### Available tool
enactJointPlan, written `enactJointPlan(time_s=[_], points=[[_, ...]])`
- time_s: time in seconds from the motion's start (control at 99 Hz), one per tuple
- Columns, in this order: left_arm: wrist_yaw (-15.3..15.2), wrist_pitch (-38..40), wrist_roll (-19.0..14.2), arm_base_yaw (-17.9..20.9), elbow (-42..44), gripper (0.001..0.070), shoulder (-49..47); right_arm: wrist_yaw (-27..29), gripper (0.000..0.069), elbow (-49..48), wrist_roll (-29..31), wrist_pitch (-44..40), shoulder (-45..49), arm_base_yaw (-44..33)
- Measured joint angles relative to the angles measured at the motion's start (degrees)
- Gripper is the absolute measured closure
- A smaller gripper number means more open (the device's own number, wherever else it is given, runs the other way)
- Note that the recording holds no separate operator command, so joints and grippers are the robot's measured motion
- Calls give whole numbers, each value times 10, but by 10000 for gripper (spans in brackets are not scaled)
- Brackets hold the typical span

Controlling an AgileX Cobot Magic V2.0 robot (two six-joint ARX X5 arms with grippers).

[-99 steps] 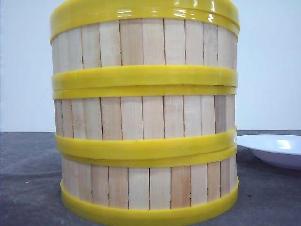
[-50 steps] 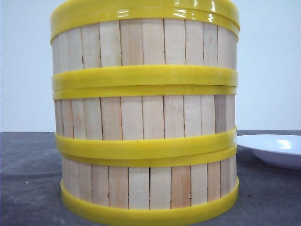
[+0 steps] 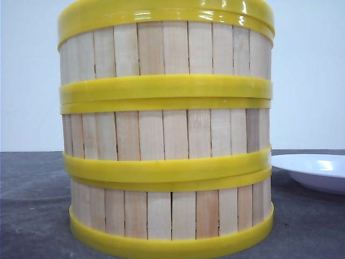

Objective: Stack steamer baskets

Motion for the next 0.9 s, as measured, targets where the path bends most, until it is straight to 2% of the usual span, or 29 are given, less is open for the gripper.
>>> enactJointPlan(time_s=[0.152,0.273,0.354,0.455,0.596,0.737,0.899], points=[[0,0,0,0,0,675,0,5,681,0,-1,0,0,0],[0,0,0,0,0,675,0,53,681,0,-5,10,0,-7],[0,0,0,0,0,675,0,72,681,0,-10,29,0,-36],[0,0,0,0,0,675,0,60,681,-1,-33,64,0,-92],[0,0,0,0,0,675,0,-10,681,-19,-106,143,0,-201],[0,0,0,0,0,675,0,-133,681,-61,-182,245,-3,-327],[0,0,0,0,0,675,0,-257,681,-137,-205,357,-11,-457]])
